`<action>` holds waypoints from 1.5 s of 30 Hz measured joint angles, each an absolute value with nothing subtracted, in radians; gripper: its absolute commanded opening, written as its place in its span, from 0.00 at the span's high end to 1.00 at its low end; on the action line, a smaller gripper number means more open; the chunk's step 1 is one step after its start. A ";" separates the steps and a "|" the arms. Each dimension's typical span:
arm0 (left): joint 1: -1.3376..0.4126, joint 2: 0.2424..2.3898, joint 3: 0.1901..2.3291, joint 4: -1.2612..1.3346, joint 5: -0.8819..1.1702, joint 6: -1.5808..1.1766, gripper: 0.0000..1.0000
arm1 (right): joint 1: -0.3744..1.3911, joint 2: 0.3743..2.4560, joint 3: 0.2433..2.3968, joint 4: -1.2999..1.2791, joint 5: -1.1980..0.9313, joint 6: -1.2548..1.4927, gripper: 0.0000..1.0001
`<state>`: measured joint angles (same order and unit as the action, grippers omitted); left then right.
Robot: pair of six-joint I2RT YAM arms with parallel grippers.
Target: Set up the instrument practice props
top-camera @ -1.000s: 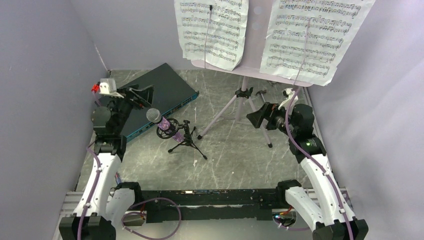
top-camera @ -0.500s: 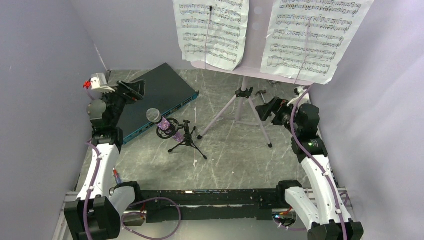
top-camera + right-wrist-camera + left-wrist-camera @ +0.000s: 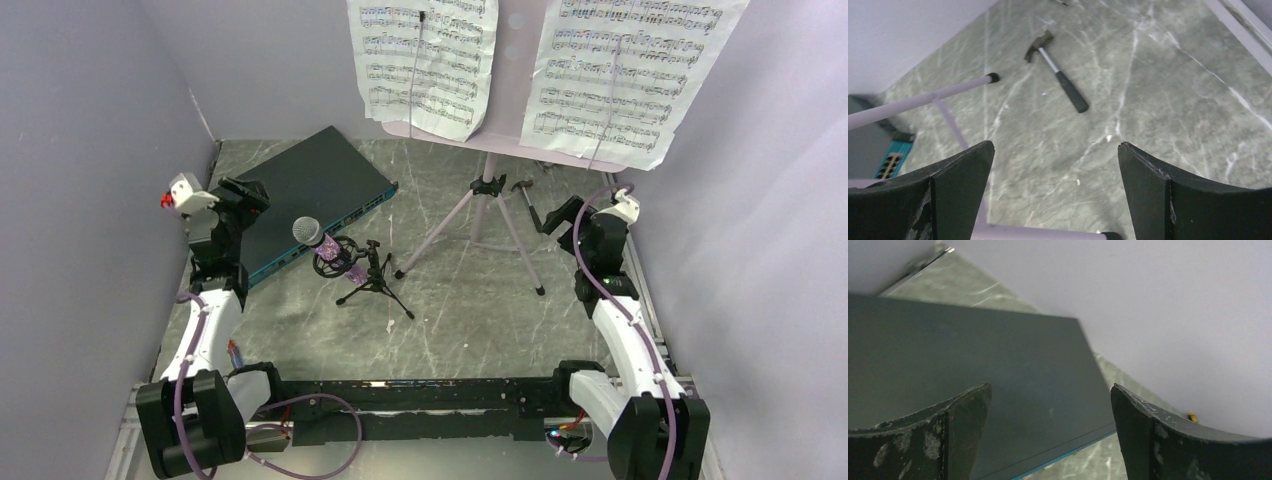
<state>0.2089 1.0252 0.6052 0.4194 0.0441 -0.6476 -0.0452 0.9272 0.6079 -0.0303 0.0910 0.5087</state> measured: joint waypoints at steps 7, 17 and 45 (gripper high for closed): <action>0.211 0.996 0.475 0.356 -0.101 -0.611 0.06 | -0.046 0.986 0.469 0.103 0.256 0.525 0.00; 0.156 0.951 0.310 0.412 -0.178 -0.446 0.06 | -0.046 1.040 0.292 0.387 0.414 0.463 0.00; -0.004 1.353 0.196 0.967 -0.030 -0.011 0.06 | 0.040 1.405 0.136 1.130 0.398 0.109 0.00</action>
